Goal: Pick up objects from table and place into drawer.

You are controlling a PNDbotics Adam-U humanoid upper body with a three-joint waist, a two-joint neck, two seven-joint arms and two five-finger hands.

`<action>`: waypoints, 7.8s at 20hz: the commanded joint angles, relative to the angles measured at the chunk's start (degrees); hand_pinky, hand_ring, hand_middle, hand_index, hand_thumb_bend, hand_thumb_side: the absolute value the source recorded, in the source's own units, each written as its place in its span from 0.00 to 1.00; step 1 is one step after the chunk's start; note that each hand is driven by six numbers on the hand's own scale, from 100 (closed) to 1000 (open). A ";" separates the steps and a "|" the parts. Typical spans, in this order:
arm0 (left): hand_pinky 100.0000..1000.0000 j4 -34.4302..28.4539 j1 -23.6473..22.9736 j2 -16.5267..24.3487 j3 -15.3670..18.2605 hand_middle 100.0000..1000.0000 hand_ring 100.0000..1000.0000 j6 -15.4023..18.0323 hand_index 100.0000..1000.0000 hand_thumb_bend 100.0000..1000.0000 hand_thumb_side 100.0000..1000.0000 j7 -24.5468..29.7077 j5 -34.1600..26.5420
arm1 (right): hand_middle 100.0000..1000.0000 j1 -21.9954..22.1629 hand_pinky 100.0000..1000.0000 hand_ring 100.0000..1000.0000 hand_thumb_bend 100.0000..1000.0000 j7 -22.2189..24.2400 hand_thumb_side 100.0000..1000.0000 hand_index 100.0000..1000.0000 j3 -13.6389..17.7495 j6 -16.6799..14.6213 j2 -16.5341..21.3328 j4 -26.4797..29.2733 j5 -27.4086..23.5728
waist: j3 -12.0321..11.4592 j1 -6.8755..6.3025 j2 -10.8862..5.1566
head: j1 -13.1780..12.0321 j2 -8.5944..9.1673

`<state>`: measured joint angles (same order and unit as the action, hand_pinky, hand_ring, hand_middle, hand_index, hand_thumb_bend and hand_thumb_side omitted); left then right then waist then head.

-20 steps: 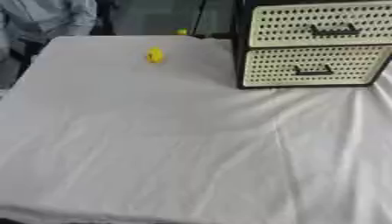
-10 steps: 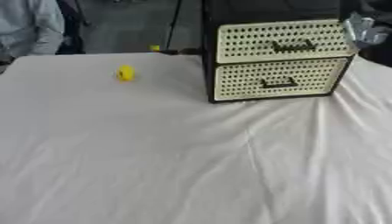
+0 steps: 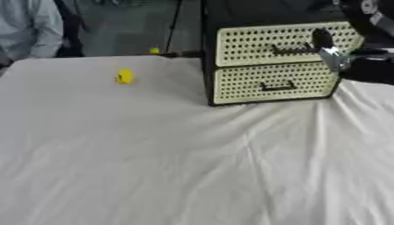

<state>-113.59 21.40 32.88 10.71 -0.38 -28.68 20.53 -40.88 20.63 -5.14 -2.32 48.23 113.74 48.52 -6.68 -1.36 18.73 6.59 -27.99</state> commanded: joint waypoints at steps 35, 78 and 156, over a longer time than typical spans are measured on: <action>0.25 -1.00 1.79 -0.61 -1.32 0.59 0.30 -0.09 0.95 0.00 1.00 2.50 -1.04 | 0.08 -6.81 0.00 0.00 0.00 7.39 0.10 0.80 -5.11 10.08 0.44 -12.19 6.39 | -0.92 0.21 -0.10 | -0.03 1.45; 0.25 -1.00 2.25 -2.13 -1.87 0.59 0.30 0.10 0.92 0.00 1.00 4.28 -1.51 | 0.09 -11.44 0.00 0.00 0.00 3.75 0.11 0.58 -5.94 10.40 -4.72 -32.17 14.25 | -1.62 -0.32 1.93 | 1.66 4.28; 0.52 -1.00 2.99 0.81 -1.21 0.74 0.65 -1.64 0.90 0.04 1.00 2.56 -1.71 | 0.41 3.23 0.14 0.27 0.00 -46.73 0.82 0.61 13.93 6.15 3.61 0.85 -20.01 | 0.85 -1.64 1.87 | -9.90 0.79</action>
<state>-113.59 23.56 31.06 9.01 -1.62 -26.27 18.66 -36.80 -22.83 8.53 4.51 50.99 113.69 29.93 -5.77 -3.03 21.58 -3.16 -26.63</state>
